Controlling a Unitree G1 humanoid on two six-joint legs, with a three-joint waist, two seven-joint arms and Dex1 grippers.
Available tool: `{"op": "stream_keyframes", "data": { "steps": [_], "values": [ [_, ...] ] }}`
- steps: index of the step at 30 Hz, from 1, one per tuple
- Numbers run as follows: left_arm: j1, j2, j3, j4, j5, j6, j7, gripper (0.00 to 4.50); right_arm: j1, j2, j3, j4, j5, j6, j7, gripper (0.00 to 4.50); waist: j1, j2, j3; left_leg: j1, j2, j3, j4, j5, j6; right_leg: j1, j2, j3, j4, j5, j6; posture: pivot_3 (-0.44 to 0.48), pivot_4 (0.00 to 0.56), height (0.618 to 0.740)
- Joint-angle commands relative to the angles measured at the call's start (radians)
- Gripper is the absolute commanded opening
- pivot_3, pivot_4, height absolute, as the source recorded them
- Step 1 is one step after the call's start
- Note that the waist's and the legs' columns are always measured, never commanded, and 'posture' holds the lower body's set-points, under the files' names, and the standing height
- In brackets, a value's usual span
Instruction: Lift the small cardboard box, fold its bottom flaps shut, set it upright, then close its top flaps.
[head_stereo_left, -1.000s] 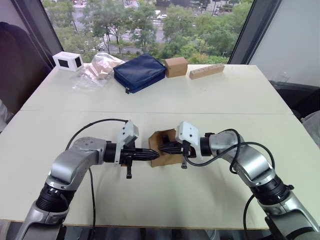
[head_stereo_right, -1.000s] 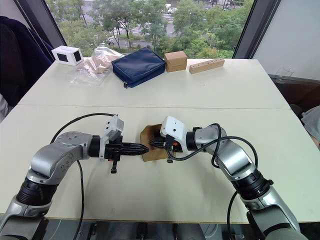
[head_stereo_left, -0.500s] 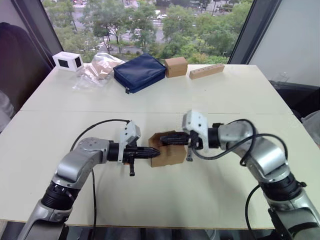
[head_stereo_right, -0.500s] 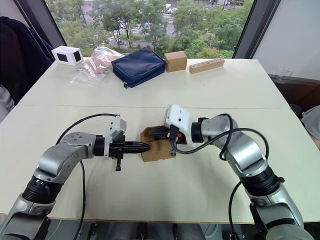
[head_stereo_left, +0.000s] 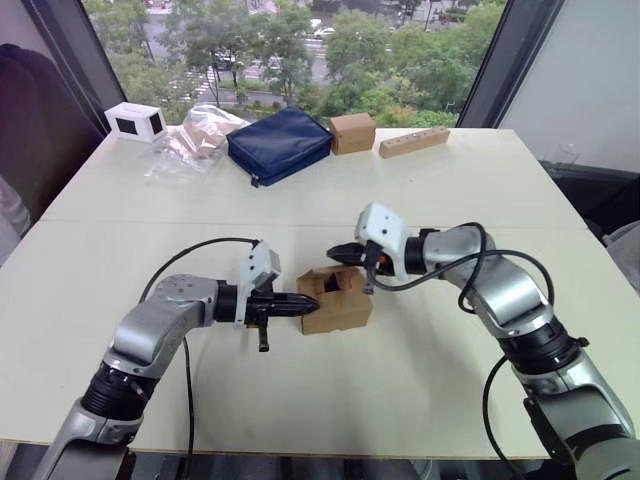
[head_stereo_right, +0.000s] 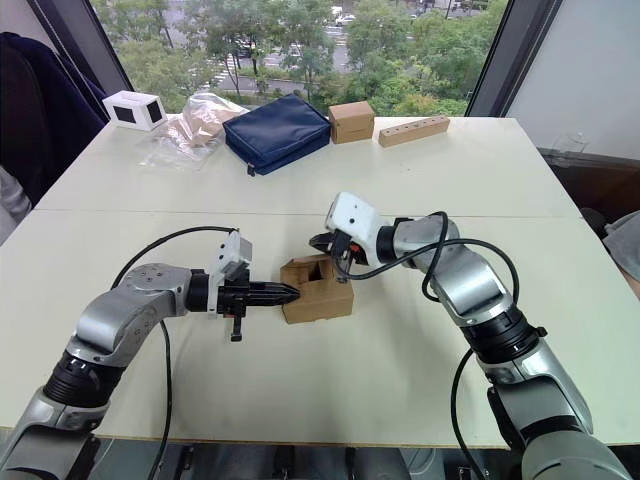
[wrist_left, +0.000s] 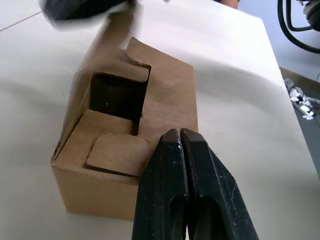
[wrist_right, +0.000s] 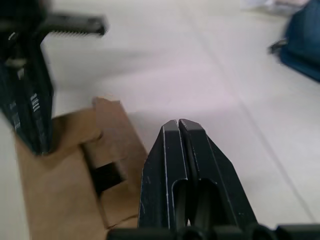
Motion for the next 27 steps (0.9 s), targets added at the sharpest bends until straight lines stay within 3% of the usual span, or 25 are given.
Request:
{"op": "stream_keyframes", "data": {
  "steps": [1, 9, 21, 27],
  "values": [
    [0.009, 0.013, 0.02, -0.026, -0.015, 0.006, 0.012, 0.04, 0.037, -0.012, -0.002, -0.079, 0.013, 0.008, 0.023, 0.0, 0.001, 0.0, 0.0, 0.0, 0.0, 0.0, 0.0, 0.0, 0.0, 0.0, 0.0, 0.0, 0.0, 0.0, 0.0, 0.0, 0.15, 0.74],
    [-0.005, 0.088, 0.115, -0.052, -0.106, 0.092, 0.005, 0.04, 0.094, -0.001, -0.004, -0.134, 0.004, 0.051, 0.009, 0.0, -0.003, 0.0, 0.0, 0.0, 0.0, 0.0, 0.0, 0.0, 0.0, 0.0, 0.0, 0.0, 0.0, 0.0, 0.0, 0.0, 0.15, 0.74],
    [-0.112, -0.059, 0.037, 0.141, 0.006, -0.042, 0.093, 0.04, 0.121, 0.023, -0.02, -0.177, 0.011, 0.077, -0.034, 0.0, 0.0, 0.0, 0.0, 0.0, -0.001, 0.0, 0.0, 0.0, 0.0, 0.0, 0.0, 0.0, 0.0, 0.0, 0.0, 0.0, 0.15, 0.74],
    [-0.151, -0.113, -0.002, 0.242, 0.058, -0.112, 0.078, 0.04, 0.138, 0.009, -0.076, -0.242, 0.052, 0.109, -0.042, 0.0, 0.003, 0.0, 0.0, 0.0, -0.001, 0.0, 0.0, 0.0, 0.0, 0.0, 0.0, 0.0, 0.0, 0.0, 0.0, 0.0, 0.15, 0.74]
  ]
}}
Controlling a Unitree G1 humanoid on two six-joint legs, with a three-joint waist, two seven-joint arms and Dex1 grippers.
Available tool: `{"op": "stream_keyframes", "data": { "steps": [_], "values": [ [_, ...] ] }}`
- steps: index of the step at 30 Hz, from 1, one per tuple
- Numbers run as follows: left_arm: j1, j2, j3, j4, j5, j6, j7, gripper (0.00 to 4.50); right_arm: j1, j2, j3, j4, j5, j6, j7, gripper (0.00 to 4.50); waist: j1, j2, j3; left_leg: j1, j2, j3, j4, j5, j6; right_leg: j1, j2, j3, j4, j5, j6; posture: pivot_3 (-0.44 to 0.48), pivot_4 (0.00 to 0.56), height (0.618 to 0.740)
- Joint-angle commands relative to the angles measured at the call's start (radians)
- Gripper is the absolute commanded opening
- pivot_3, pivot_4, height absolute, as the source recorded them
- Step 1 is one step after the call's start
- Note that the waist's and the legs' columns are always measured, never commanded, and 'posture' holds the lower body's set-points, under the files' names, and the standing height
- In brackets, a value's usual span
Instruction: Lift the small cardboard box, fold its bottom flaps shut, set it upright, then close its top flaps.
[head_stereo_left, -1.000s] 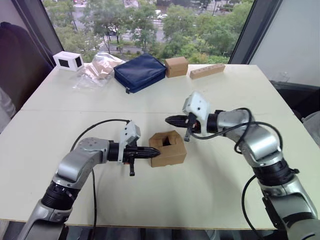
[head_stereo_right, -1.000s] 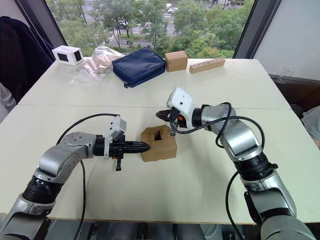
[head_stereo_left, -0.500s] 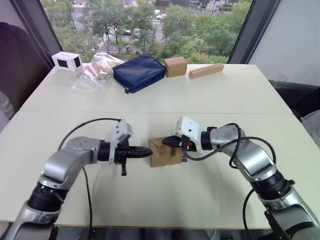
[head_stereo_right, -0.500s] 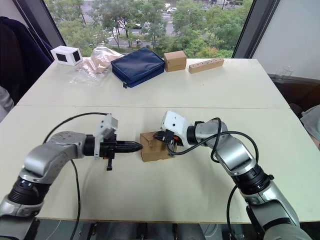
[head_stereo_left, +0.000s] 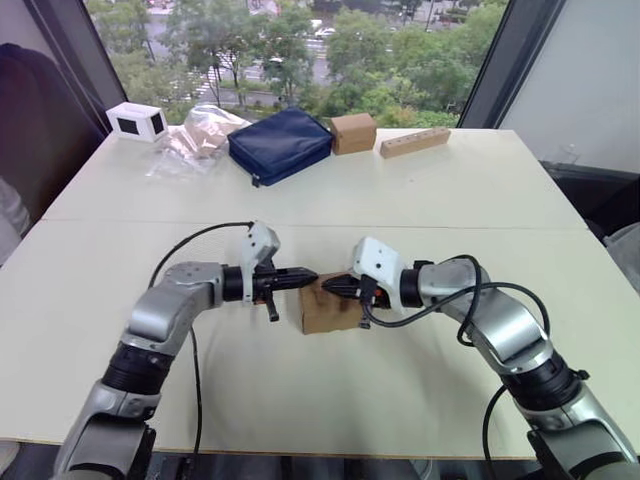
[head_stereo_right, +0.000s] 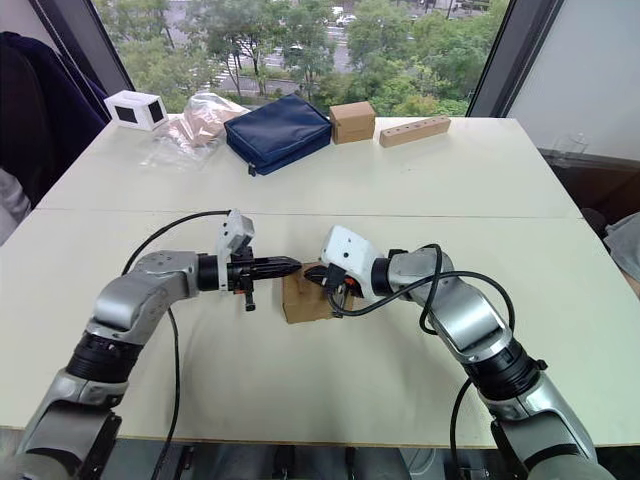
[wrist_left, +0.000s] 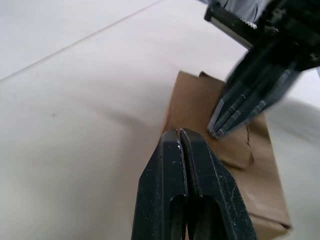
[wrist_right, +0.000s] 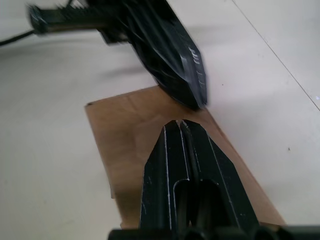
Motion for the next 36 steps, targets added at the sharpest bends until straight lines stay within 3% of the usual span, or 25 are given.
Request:
{"op": "stream_keyframes", "data": {
  "steps": [1, 7, 36],
  "values": [
    [-0.024, -0.018, -0.008, 0.026, 0.016, -0.036, -0.01, 0.04, 0.0, -0.015, -0.073, -0.084, 0.051, 0.019, 0.006, 0.0, 0.0, 0.0, 0.0, 0.0, 0.0, 0.0, 0.0, 0.0, 0.0, 0.0, 0.0, 0.0, 0.0, 0.0, 0.0, 0.0, 0.15, 0.74],
    [-0.027, -0.03, -0.003, 0.04, 0.016, -0.042, -0.016, 0.04, 0.064, -0.084, -0.088, -0.132, 0.077, 0.01, 0.046, 0.0, 0.001, 0.0, 0.0, 0.0, 0.0, 0.0, 0.0, 0.0, 0.0, 0.0, 0.0, 0.0, 0.0, 0.0, 0.0, 0.0, 0.15, 0.74],
    [0.009, -0.059, 0.029, -0.006, -0.037, 0.035, 0.024, 0.04, 0.045, -0.084, 0.031, -0.042, -0.064, -0.033, 0.013, 0.0, 0.0, 0.0, 0.0, 0.0, 0.0, 0.0, 0.0, 0.0, 0.0, 0.0, 0.0, 0.0, 0.0, 0.0, 0.0, 0.0, 0.15, 0.74]
  ]
}}
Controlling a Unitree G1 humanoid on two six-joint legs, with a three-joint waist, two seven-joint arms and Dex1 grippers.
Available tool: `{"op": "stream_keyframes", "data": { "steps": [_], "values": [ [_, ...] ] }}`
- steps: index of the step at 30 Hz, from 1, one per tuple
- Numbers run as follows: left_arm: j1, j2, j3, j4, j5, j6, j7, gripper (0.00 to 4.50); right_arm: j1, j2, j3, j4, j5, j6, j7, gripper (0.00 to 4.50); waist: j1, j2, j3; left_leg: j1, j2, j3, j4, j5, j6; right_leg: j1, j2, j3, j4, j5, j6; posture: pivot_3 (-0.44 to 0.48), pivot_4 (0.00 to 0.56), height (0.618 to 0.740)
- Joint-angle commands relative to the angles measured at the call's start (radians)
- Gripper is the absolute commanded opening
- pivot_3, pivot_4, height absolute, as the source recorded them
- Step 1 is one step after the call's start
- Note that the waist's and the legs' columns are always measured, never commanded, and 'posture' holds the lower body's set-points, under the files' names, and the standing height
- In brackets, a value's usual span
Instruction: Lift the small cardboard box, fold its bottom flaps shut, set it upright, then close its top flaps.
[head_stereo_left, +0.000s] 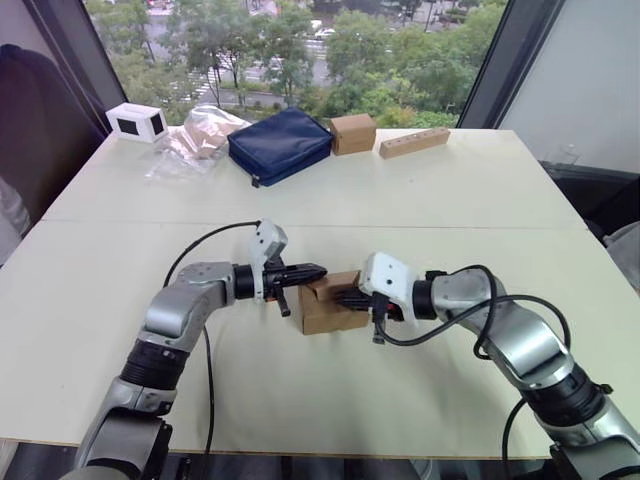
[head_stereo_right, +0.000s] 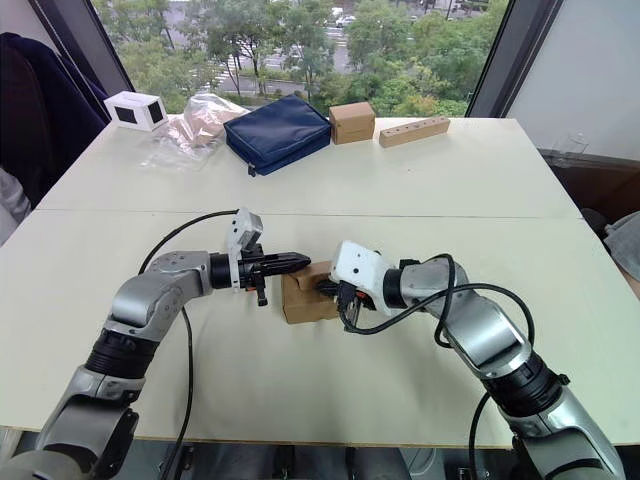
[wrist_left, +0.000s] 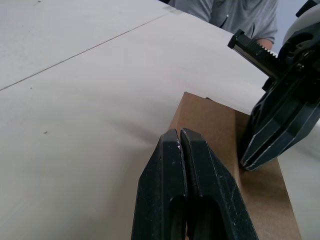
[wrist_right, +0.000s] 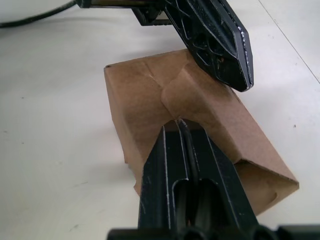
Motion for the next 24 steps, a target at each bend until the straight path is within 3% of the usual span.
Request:
{"op": "stream_keyframes", "data": {
  "steps": [1, 24],
  "values": [
    [0.009, 0.001, 0.011, -0.03, -0.013, 0.011, 0.002, 0.04, -0.009, 0.004, 0.008, 0.006, -0.019, -0.002, -0.009, 0.0, 0.0, 0.0, 0.0, 0.0, 0.0, 0.0, 0.0, 0.0, 0.0, 0.0, 0.0, 0.0, 0.0, 0.0, 0.0, 0.0, 0.15, 0.74],
    [0.017, 0.06, -0.034, -0.081, 0.033, -0.019, -0.048, 0.04, -0.014, 0.006, -0.003, -0.042, 0.01, 0.039, 0.026, 0.0, 0.0, 0.0, 0.0, 0.0, 0.0, 0.0, 0.0, 0.0, 0.0, 0.0, 0.0, 0.0, 0.0, 0.0, 0.0, 0.0, 0.15, 0.74]
  ]
}}
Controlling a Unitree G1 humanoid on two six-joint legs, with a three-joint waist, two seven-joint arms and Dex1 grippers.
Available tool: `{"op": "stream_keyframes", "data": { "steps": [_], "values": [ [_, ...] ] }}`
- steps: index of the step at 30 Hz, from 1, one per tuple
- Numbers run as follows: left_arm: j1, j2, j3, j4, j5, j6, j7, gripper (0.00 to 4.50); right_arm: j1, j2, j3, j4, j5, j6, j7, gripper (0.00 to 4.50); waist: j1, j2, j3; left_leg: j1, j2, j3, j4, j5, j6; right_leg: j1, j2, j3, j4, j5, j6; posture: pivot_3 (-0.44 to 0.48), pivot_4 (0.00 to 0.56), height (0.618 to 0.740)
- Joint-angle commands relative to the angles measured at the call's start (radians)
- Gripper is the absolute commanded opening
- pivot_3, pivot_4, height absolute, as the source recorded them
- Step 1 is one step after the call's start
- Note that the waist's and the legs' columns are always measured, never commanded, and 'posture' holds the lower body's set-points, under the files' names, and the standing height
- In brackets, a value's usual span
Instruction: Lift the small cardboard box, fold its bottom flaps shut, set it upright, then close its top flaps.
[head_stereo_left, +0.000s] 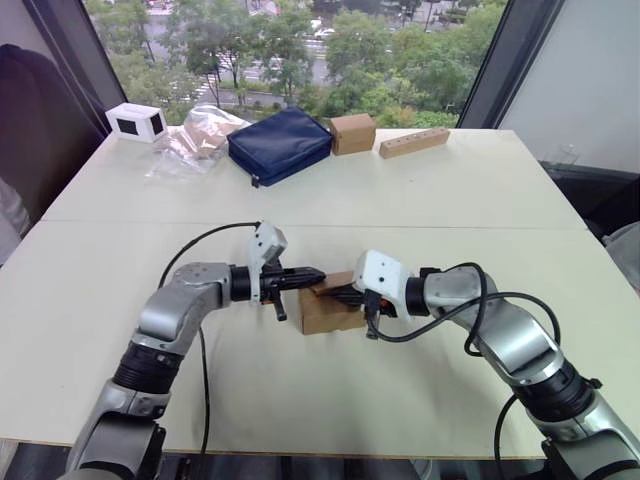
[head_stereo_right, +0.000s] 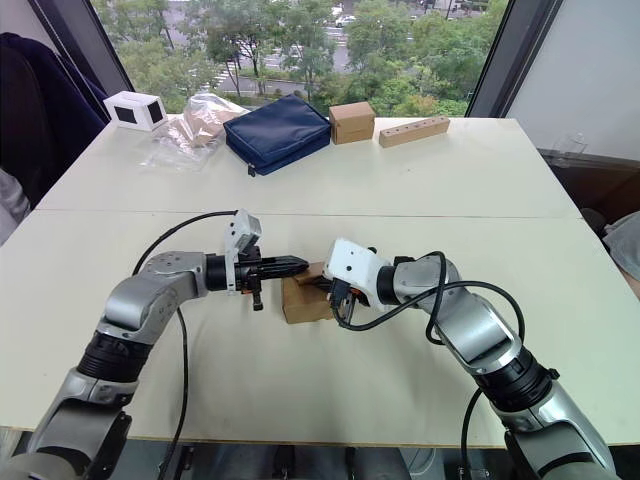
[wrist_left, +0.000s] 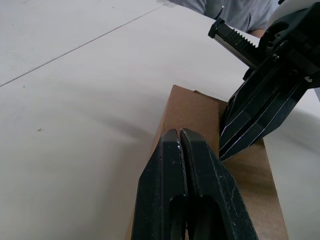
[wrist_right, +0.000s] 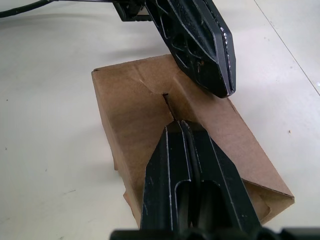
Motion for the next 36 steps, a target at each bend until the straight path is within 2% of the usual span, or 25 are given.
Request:
{"op": "stream_keyframes", "data": {
  "steps": [1, 7, 10, 15, 20, 26, 31, 36],
  "values": [
    [0.007, 0.03, -0.033, -0.038, 0.035, -0.038, -0.027, 0.04, 0.015, -0.034, -0.035, -0.08, 0.061, 0.047, 0.049, 0.0, 0.0, 0.0, 0.0, 0.0, 0.0, 0.0, 0.0, 0.0, 0.0, 0.0, 0.0, 0.0, 0.0, 0.0, 0.0, 0.0, 0.15, 0.74],
    [0.015, 0.06, -0.083, -0.026, 0.105, -0.111, -0.045, 0.04, 0.039, -0.068, -0.085, -0.12, 0.116, 0.082, 0.063, 0.0, 0.001, 0.0, 0.0, 0.0, 0.0, 0.0, 0.0, 0.0, 0.0, 0.001, 0.0, 0.0, 0.0, 0.0, 0.0, 0.0, 0.15, 0.74],
    [0.002, 0.047, -0.071, -0.029, 0.112, -0.127, -0.022, 0.04, 0.048, -0.058, -0.145, -0.115, 0.156, 0.091, 0.05, 0.0, 0.001, 0.0, 0.0, 0.0, 0.0, 0.0, 0.0, 0.0, 0.0, 0.001, 0.0, 0.0, 0.0, 0.0, 0.0, 0.0, 0.15, 0.74],
    [0.004, 0.048, 0.02, -0.102, 0.002, -0.036, -0.003, 0.04, 0.027, -0.018, -0.235, -0.066, 0.202, 0.073, 0.005, 0.0, 0.0, 0.0, 0.0, 0.0, 0.0, 0.0, 0.0, 0.0, 0.0, 0.001, 0.0, 0.0, 0.0, 0.0, 0.0, 0.0, 0.15, 0.74],
    [-0.008, 0.052, 0.082, -0.177, -0.12, 0.099, 0.01, 0.04, 0.006, -0.014, -0.217, 0.004, 0.171, 0.01, -0.001, 0.0, 0.0, 0.0, 0.0, 0.0, 0.0, 0.0, 0.0, 0.0, 0.0, 0.0, 0.0, 0.0, 0.0, 0.0, 0.0, 0.0, 0.15, 0.74],
    [-0.001, 0.049, 0.025, -0.175, -0.066, 0.071, 0.034, 0.04, -0.02, 0.016, -0.166, 0.063, 0.141, -0.034, -0.007, 0.0, 0.0, 0.0, 0.0, 0.0, 0.0, 0.0, 0.0, 0.0, 0.0, 0.001, 0.0, 0.0, 0.0, 0.0, 0.0, 0.0, 0.15, 0.74],
    [-0.004, 0.026, -0.054, -0.084, 0.059, -0.034, 0.069, 0.04, -0.023, 0.016, -0.109, 0.109, 0.092, -0.065, 0.0, 0.0, 0.002, 0.0, 0.0, 0.0, 0.0, 0.0, 0.0, 0.0, 0.0, 0.0, 0.0, 0.0, 0.0, 0.0, 0.0, 0.0, 0.15, 0.74],
    [0.007, 0.038, -0.082, -0.067, 0.086, -0.072, 0.031, 0.04, -0.011, 0.013, -0.083, 0.124, 0.065, -0.077, 0.004, 0.0, 0.001, 0.0, 0.0, 0.0, 0.0, 0.0, 0.0, 0.0, 0.0, 0.0, 0.0, 0.0, 0.0, 0.0, 0.0, 0.0, 0.15, 0.74]
  ]
}}
